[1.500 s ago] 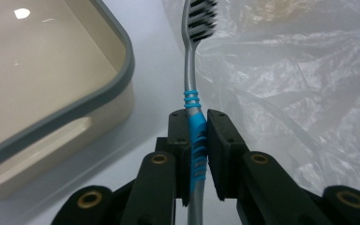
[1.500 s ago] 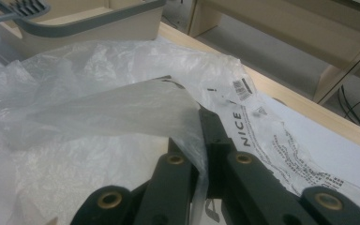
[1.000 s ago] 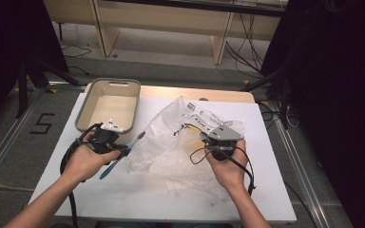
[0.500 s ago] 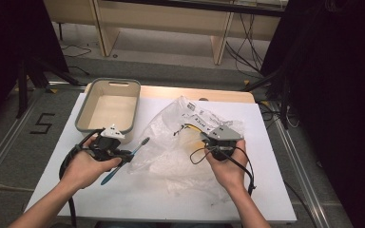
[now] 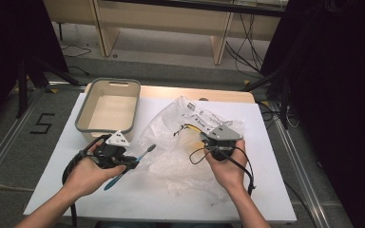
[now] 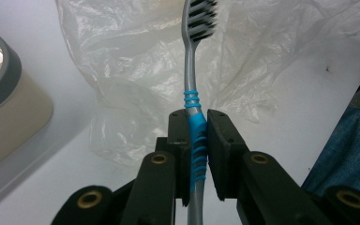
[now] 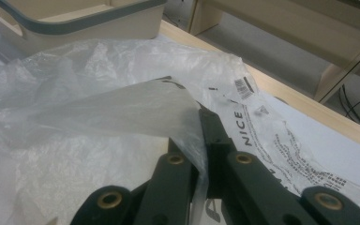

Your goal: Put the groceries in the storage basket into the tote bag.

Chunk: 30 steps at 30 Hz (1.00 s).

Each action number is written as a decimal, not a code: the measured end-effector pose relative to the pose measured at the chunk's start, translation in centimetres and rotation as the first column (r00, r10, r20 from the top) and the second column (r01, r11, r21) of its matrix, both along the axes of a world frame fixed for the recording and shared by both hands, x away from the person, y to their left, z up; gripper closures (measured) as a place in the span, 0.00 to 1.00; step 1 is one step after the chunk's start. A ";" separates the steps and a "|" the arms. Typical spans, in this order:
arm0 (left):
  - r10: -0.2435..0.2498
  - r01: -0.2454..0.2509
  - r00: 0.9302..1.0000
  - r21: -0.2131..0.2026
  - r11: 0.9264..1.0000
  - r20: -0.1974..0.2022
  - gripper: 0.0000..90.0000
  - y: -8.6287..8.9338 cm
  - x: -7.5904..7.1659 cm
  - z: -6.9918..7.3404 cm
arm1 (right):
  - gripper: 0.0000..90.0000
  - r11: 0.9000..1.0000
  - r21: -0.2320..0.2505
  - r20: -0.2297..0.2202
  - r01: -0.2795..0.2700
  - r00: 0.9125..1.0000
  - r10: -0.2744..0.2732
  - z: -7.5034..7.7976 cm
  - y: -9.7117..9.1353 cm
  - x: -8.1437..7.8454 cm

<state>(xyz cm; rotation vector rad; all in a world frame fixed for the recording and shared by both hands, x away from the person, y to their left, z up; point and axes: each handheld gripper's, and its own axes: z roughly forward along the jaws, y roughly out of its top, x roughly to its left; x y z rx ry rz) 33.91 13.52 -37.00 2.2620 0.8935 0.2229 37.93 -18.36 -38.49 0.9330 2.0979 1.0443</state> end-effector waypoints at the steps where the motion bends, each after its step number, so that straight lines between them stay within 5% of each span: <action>1: -0.002 0.002 1.000 -0.001 1.000 0.001 0.88 -0.1 -0.1 0.0 | 1.00 1.000 0.000 0.000 0.000 1.000 0.000 0.0 0.0 0.0; 14: -0.065 0.065 0.998 0.000 0.998 -0.004 0.88 -1.8 -1.1 0.2 | 1.00 1.000 0.003 -0.005 0.002 1.000 -0.002 -0.1 0.0 0.0; 30: -0.159 0.159 0.987 0.033 0.987 -0.026 0.88 -6.7 -1.6 -1.6 | 1.00 1.000 0.000 -0.001 -0.002 1.000 0.002 0.0 0.0 0.0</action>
